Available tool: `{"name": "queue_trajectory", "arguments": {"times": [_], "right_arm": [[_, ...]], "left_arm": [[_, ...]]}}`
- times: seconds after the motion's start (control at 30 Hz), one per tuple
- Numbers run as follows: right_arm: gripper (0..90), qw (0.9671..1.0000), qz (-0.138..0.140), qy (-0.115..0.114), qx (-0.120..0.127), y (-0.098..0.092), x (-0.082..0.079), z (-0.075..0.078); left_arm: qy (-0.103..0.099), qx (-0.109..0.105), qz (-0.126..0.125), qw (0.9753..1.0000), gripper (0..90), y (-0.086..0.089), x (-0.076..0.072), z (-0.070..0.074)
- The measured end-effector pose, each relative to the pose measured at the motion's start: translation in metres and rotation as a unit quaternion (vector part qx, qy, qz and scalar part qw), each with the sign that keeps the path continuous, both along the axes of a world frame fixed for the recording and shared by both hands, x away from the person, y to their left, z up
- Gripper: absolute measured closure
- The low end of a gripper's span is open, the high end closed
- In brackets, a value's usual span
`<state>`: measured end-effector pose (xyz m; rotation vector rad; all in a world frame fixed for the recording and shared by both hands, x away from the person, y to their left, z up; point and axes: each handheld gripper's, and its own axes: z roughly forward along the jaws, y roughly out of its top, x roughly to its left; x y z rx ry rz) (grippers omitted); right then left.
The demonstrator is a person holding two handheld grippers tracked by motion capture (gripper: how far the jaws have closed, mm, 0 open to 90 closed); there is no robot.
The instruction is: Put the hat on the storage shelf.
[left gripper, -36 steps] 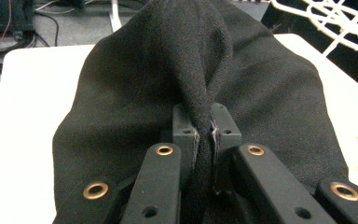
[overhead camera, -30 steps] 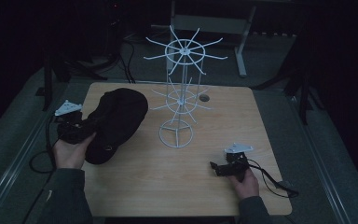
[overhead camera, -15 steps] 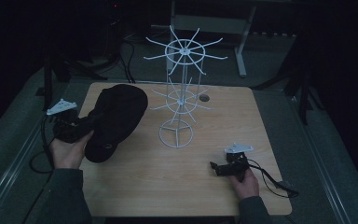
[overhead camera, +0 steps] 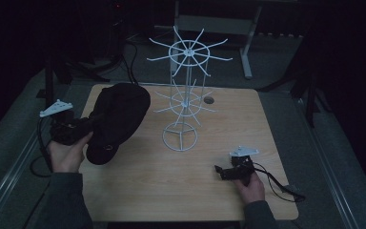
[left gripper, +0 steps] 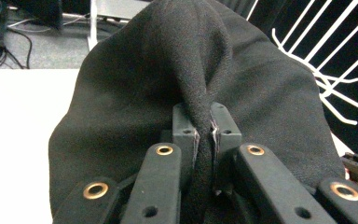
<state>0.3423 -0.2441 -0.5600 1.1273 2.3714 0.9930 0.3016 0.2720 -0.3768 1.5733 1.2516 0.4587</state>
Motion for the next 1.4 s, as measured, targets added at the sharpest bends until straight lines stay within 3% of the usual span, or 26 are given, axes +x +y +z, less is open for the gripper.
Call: {"name": "queue_trajectory", "arguments": {"times": [0.87,1.4], "right_arm": [[10.9,1.0000,0.000,0.000,0.000,0.000,0.000,0.000],[10.9,1.0000,0.000,0.000,0.000,0.000,0.000,0.000]], "left_arm": [[-0.028,-0.039,-0.032,0.9983,84.5,0.007,-0.001,0.010],[-0.043,-0.047,-0.039,0.9972,84.5,0.005,-0.002,0.018]]}}
